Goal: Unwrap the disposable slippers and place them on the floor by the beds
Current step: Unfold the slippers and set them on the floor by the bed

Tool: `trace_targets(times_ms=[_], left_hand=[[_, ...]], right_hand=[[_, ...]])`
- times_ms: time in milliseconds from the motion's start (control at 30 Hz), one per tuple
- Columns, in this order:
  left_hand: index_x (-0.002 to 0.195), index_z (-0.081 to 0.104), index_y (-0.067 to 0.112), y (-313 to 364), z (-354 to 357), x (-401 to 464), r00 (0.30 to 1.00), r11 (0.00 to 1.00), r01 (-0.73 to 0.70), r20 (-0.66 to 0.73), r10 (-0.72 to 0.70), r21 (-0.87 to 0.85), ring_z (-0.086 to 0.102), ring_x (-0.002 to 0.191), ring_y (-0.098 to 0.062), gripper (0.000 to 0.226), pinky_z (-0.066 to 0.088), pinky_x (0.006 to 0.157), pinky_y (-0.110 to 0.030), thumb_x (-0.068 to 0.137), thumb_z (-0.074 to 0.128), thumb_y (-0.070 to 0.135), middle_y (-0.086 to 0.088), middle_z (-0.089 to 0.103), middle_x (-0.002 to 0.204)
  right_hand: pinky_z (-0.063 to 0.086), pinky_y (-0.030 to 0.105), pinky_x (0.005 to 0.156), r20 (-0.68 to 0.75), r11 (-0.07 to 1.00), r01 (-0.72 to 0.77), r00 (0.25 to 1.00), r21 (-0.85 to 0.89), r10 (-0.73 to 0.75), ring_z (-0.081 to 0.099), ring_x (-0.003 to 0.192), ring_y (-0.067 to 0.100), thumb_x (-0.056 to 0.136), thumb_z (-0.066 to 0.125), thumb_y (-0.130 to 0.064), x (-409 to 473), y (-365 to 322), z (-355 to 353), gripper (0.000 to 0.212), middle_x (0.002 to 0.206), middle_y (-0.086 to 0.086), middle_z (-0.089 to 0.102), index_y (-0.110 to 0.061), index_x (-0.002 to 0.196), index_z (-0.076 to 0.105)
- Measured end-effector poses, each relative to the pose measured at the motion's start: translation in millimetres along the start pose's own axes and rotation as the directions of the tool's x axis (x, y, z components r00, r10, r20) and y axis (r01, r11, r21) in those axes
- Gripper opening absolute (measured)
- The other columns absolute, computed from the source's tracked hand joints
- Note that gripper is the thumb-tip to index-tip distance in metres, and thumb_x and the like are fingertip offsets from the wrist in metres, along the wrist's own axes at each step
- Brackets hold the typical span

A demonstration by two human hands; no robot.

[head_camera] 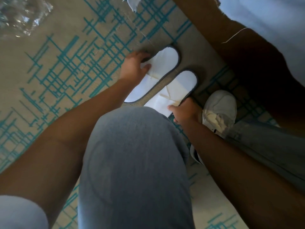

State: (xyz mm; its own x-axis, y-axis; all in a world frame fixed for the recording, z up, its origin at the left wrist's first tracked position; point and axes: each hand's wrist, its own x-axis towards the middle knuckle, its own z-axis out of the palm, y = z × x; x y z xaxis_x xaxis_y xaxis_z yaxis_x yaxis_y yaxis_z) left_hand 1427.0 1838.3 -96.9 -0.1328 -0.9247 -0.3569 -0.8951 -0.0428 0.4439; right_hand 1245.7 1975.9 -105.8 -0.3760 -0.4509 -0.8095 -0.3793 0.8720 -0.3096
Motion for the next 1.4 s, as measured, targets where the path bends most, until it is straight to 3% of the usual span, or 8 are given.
trace_targets(times_ms=[133,233,400,600,767,1033,1233,1400], left_hand=[[0.131,0.064,0.020,3.6,9.1,-6.8,1.000,0.995,-0.015,0.029,0.012,0.100,0.052,0.120,-0.032,0.037,0.045,0.096,-0.039,0.096,0.062,0.033,-0.014,0.054,0.129],[0.131,0.063,0.020,4.5,10.6,-7.8,0.999,0.994,-0.014,0.037,0.010,0.108,0.050,0.122,-0.032,0.037,0.045,0.097,-0.040,0.097,0.061,0.033,-0.013,0.052,0.132],[0.132,0.061,0.020,1.2,10.3,-7.2,0.996,0.973,-0.087,0.033,0.081,0.214,0.050,0.122,-0.034,0.037,0.046,0.101,-0.045,0.097,0.060,0.034,-0.014,0.052,0.133],[0.136,0.058,0.023,-1.1,7.5,-7.1,0.988,0.943,-0.156,0.033,0.154,0.295,0.048,0.122,-0.035,0.046,0.041,0.103,-0.045,0.094,0.060,0.041,-0.014,0.052,0.133],[0.152,0.040,0.021,-8.1,12.2,-20.5,0.976,0.925,-0.216,0.110,0.190,0.312,0.034,0.142,-0.034,0.081,0.030,0.116,-0.049,0.085,0.065,0.059,-0.009,0.039,0.155],[0.152,0.041,0.021,0.8,8.3,-21.2,0.962,0.886,-0.268,0.160,0.223,0.378,0.038,0.138,-0.031,0.076,0.032,0.111,-0.046,0.088,0.065,0.054,-0.002,0.043,0.155],[0.151,0.043,0.020,-2.5,12.2,-23.2,0.951,0.870,-0.304,0.177,0.253,0.388,0.041,0.135,-0.031,0.071,0.036,0.108,-0.048,0.090,0.060,0.054,-0.001,0.044,0.154],[0.151,0.043,0.021,-1.2,12.0,-26.0,0.949,0.859,-0.312,0.175,0.262,0.406,0.042,0.134,-0.032,0.070,0.036,0.107,-0.046,0.091,0.060,0.053,-0.003,0.046,0.152]], right_hand=[[0.054,0.032,0.076,-0.046,0.997,-0.004,0.999,-0.083,0.000,0.064,0.114,0.029,0.070,0.084,-0.047,-1.9,-3.7,3.5,0.080,0.129,0.007,0.063,-0.012,0.135,0.051],[0.060,0.044,0.085,-0.051,0.999,-0.036,0.998,-0.025,0.035,0.064,0.113,0.032,0.065,0.085,-0.044,-3.7,-9.3,5.1,0.085,0.129,0.009,0.061,-0.011,0.135,0.050],[0.060,0.043,0.083,-0.113,0.998,-0.017,0.994,-0.066,0.009,0.066,0.108,0.032,0.071,0.082,-0.044,-12.7,-9.2,7.1,0.078,0.125,0.010,0.063,-0.010,0.133,0.047],[0.042,0.016,0.057,-0.037,0.999,0.029,0.999,0.028,-0.028,0.058,0.091,0.015,0.079,0.084,-0.035,-11.9,-1.4,-11.7,0.056,0.112,0.001,0.064,-0.008,0.120,0.057],[0.050,0.031,0.067,-0.125,0.994,0.064,0.989,-0.088,-0.075,0.066,0.097,0.027,0.079,0.081,-0.044,-20.6,-3.5,-12.1,0.058,0.117,0.008,0.066,-0.015,0.119,0.051],[0.057,0.041,0.080,-0.199,0.965,0.102,0.968,-0.240,-0.152,0.065,0.109,0.035,0.083,0.075,-0.044,-27.3,-5.7,-4.2,0.064,0.122,0.014,0.066,-0.012,0.130,0.045],[0.060,0.046,0.085,-0.220,0.986,0.080,0.969,-0.144,-0.111,0.066,0.111,0.037,0.084,0.077,-0.036,-31.6,-5.8,7.8,0.074,0.129,0.015,0.062,-0.015,0.142,0.035],[0.055,0.046,0.091,-0.234,0.985,0.037,0.969,-0.168,-0.077,0.061,0.121,0.036,0.083,0.078,-0.039,-32.3,-3.6,10.2,0.102,0.142,0.014,0.055,-0.026,0.158,0.011]])
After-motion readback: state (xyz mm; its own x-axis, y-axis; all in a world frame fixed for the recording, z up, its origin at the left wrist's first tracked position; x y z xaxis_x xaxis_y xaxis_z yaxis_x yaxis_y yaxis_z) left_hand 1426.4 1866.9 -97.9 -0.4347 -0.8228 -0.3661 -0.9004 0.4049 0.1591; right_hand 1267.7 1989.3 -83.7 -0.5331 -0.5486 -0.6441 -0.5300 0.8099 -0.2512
